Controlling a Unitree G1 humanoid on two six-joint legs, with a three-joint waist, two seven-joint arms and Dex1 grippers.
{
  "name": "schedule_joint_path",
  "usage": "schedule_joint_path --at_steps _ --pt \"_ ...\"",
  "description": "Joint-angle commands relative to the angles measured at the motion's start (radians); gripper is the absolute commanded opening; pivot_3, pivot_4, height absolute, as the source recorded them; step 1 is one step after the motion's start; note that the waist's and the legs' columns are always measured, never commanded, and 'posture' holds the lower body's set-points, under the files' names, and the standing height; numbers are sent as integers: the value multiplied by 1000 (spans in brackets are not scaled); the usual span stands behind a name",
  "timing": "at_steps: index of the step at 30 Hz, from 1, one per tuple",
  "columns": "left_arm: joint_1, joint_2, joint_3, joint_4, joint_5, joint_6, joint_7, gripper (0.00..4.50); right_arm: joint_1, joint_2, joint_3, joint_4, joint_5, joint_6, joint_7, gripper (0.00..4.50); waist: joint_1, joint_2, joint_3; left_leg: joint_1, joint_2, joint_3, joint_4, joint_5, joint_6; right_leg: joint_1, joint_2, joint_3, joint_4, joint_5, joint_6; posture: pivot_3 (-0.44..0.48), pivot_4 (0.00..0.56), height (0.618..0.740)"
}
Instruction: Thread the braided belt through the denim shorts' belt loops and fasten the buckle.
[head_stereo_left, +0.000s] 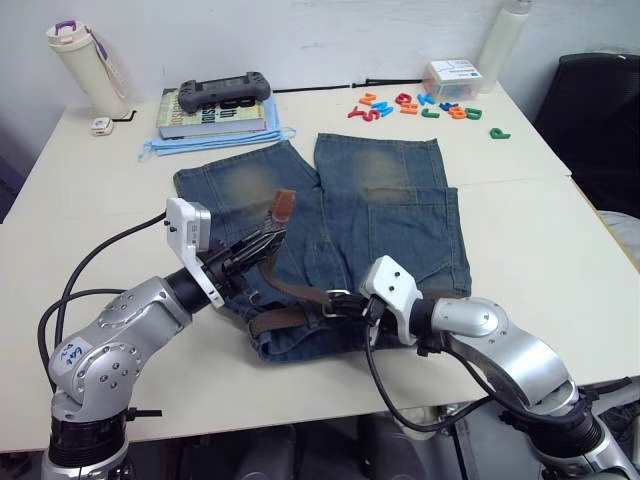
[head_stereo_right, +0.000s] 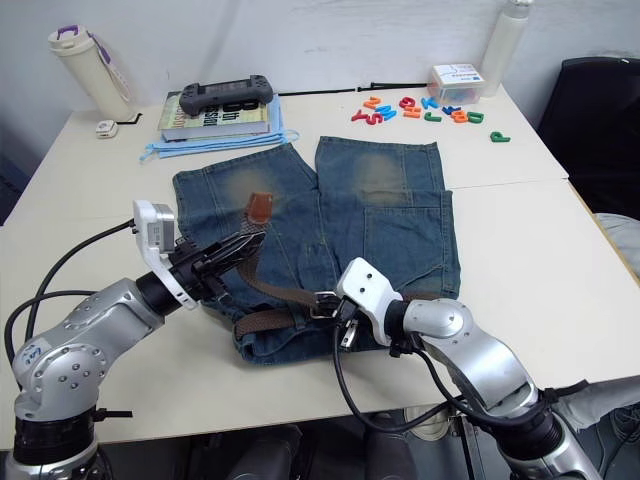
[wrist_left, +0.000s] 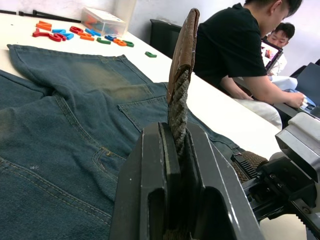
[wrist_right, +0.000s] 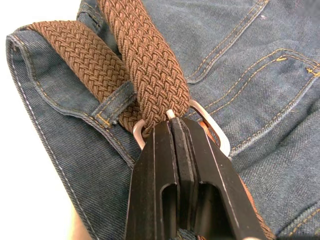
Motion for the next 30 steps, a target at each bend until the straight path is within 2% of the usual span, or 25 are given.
schedule_joint_path --at_steps 1,10,30 --pt "-15 0 6 -43 -10 -15 -4 0 -7 -10 -25 -14 4 -18 12 122 0 0 0 0 0 0 0 0 0 0 0 0 0 0 0 0 150 730" --pt "-13 1 4 -39 -3 -17 -7 0 -20 -16 -107 -28 60 -8 36 122 0 0 0 0 0 0 0 0 0 0 0 0 0 0 0 0 150 730" --pt "-16 -1 5 -45 -7 -16 2 0 -22 -12 -12 31 -10 -36 32 122 0 0 0 0 0 0 0 0 0 0 0 0 0 0 0 0 150 730"
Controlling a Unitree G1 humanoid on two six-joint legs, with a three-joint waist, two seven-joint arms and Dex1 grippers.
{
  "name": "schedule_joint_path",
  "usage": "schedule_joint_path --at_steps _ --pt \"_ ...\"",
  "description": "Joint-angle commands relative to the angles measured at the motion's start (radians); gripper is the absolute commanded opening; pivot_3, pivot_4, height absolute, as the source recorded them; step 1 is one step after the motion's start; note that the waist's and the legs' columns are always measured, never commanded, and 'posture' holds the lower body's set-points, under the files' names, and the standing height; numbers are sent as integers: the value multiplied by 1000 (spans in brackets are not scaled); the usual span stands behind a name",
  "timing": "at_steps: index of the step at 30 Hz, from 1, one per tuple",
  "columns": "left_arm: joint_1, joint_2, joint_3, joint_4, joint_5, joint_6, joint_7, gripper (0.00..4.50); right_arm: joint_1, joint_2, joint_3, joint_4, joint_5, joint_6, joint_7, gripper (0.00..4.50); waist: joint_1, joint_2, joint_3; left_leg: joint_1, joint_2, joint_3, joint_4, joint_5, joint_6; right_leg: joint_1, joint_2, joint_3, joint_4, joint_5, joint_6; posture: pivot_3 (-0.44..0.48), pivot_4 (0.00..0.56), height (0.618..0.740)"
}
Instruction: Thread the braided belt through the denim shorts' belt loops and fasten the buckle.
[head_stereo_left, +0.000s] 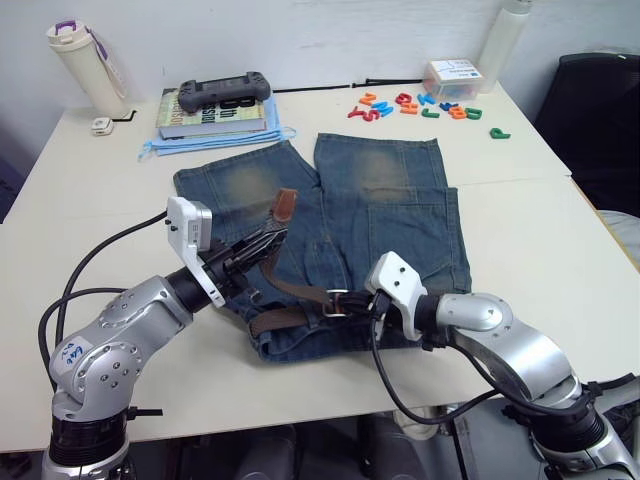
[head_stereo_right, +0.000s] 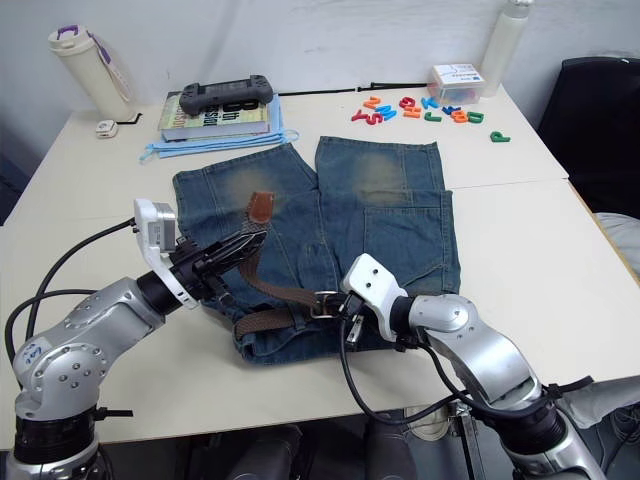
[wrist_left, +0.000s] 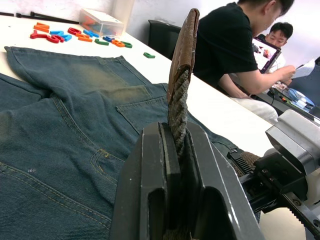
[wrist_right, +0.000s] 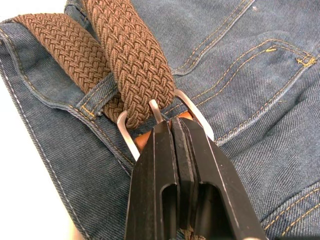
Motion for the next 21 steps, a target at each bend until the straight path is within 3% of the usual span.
schedule_joint_path --at_steps 1,21 --pt "-12 -1 9 -47 -8 -15 2 0 -12 3 14 -7 -14 -19 3 122 0 0 0 0 0 0 0 0 0 0 0 0 0 0 0 0 150 730" --pt "-68 -23 -46 -53 3 -21 3 0 -56 24 122 41 -73 36 6 122 -3 0 0 0 0 0 0 0 0 0 0 0 0 0 0 0 150 730"
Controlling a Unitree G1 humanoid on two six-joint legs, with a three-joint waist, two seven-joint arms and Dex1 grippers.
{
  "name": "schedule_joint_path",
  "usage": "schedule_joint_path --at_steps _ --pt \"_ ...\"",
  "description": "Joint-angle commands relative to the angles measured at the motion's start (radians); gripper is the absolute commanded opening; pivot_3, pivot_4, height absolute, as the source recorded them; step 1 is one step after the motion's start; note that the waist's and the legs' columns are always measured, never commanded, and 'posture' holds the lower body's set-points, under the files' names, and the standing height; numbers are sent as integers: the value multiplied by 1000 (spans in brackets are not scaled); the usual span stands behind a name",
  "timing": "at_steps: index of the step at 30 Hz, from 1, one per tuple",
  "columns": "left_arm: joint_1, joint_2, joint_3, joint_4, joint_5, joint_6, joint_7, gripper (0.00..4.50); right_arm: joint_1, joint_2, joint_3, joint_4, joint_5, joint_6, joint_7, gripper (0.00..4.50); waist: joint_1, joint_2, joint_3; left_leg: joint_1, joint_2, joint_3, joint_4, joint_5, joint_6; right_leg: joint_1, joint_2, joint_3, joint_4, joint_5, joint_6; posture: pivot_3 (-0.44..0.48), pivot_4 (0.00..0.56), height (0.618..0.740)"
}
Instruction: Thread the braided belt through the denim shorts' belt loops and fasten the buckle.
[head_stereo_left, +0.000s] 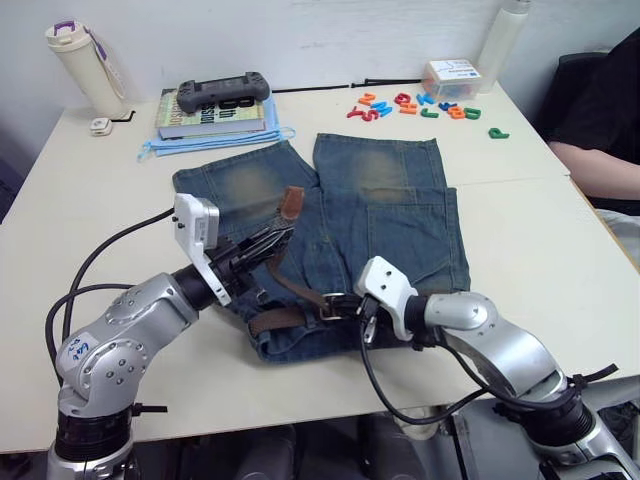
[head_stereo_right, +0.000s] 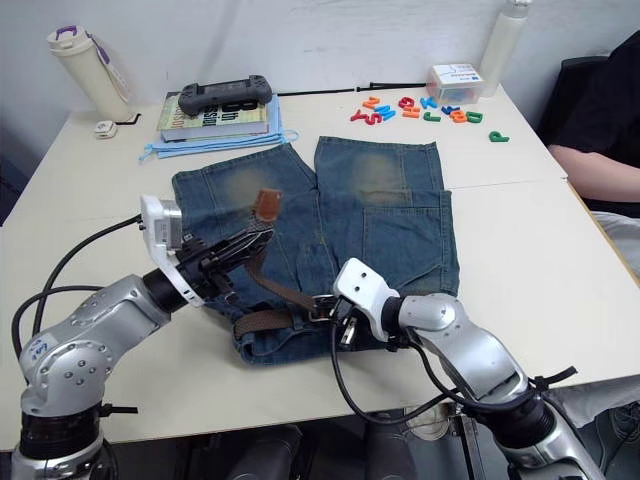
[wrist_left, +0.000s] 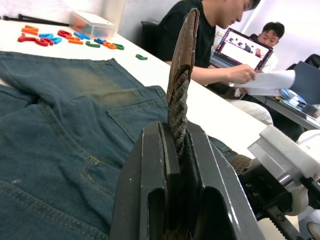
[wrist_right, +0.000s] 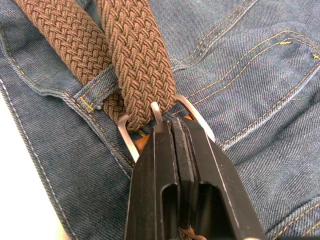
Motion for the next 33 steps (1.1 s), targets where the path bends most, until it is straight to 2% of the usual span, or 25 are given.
schedule_joint_path --at_steps 1,5,13,24,33 --pt "-46 -18 -21 -45 7 -22 1 0 -11 7 45 5 -12 29 7 122 0 0 0 0 0 0 0 0 0 0 0 0 0 0 0 0 150 730" --pt "-93 -53 -70 -15 54 -39 -5 0 -11 4 67 -5 -16 49 10 122 0 0 0 0 0 0 0 0 0 0 0 0 0 0 0 0 150 730" --pt "-213 -182 -162 132 172 -106 -34 0 -6 -10 110 -37 -38 87 12 122 1 -1 -1 1 0 0 0 0 0 1 0 0 0 0 0 0 150 730" --pt "-327 -313 -262 451 332 -240 -209 0 -7 -16 173 -84 -80 128 7 122 3 -1 -1 1 0 0 0 0 0 1 0 -1 0 0 0 0 150 730" --pt "-465 -422 -318 746 482 -349 -290 0 -23 -21 191 -127 -96 173 8 122 3 -2 -1 0 0 0 0 0 0 1 0 -1 -1 0 0 0 150 730"
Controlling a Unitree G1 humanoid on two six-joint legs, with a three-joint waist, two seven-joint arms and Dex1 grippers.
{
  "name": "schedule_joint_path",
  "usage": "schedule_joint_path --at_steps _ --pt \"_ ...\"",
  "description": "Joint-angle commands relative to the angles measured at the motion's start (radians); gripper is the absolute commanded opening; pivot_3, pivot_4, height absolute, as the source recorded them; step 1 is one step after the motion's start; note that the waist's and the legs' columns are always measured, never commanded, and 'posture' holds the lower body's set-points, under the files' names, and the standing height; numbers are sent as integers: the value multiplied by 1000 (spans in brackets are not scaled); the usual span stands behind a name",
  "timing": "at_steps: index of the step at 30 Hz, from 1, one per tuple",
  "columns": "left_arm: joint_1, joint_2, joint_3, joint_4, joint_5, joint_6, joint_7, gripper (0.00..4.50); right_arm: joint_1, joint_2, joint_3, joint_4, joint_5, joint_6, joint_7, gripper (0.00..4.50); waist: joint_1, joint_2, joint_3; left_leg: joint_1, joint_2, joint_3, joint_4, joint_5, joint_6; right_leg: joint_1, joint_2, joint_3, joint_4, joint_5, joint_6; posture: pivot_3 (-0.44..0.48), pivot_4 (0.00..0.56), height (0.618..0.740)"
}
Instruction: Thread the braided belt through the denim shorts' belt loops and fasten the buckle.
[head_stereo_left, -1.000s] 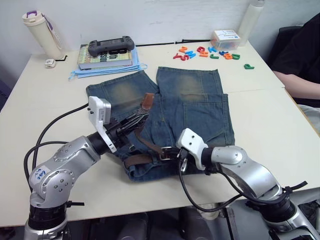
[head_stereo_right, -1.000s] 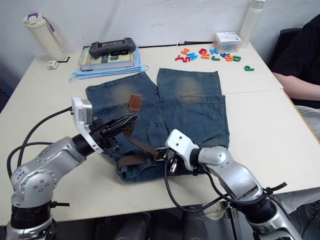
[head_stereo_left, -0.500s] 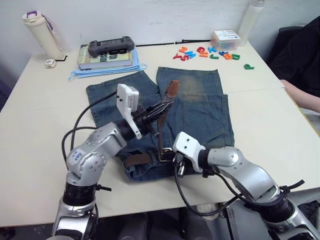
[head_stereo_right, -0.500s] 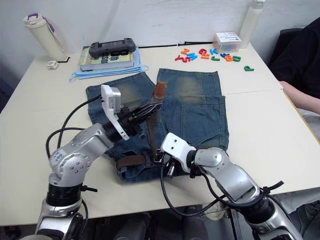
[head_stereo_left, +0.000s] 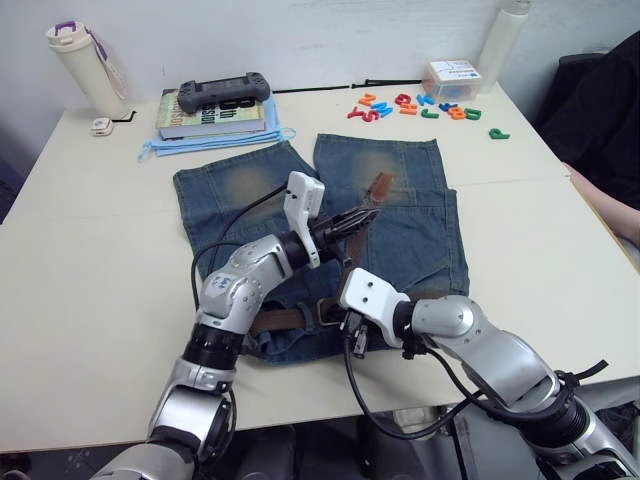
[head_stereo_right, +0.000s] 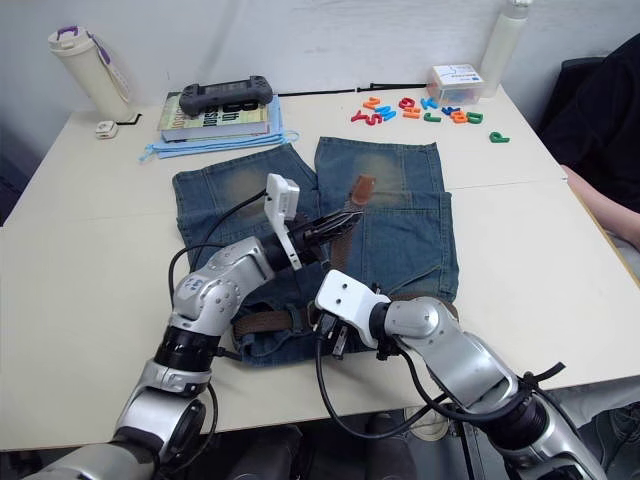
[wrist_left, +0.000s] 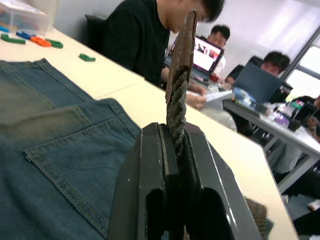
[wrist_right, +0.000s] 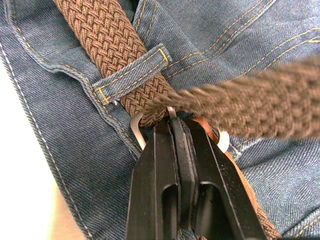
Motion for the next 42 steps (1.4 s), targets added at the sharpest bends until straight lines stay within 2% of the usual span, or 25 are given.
schedule_joint_path --at_steps 1,8,11,18,31,42 --pt "-69 -55 -19 82 61 -73 -32 0 17 -12 71 -26 11 38 22 122 2 0 0 0 0 0 0 0 0 0 0 0 0 0 0 0 150 730" --pt "-177 -190 -70 281 156 -192 -126 0 -16 -19 124 -59 -18 69 21 122 3 0 0 -1 -1 0 1 0 0 0 -1 0 -1 0 1 0 150 730" --pt "-231 -249 -68 394 190 -264 -155 0 -29 -9 151 -71 -28 86 22 122 4 0 0 -1 -1 0 1 0 0 0 -1 0 -1 0 1 0 150 730" --pt "-350 -366 -22 518 199 -339 -202 0 -26 7 159 -90 -18 119 31 122 5 -1 0 -1 -2 -1 1 0 1 0 -2 -1 -1 1 1 0 150 730" --pt "-487 -434 15 706 226 -454 -283 0 -43 3 170 -79 2 103 83 122 3 -1 0 -1 -2 -1 1 0 1 0 -2 -1 -1 1 1 0 150 730" --pt "-504 -461 35 784 241 -503 -306 0 -45 0 167 -73 -5 100 108 122 0 -1 0 -1 -2 0 0 0 1 -1 -1 0 0 1 1 0 150 730"
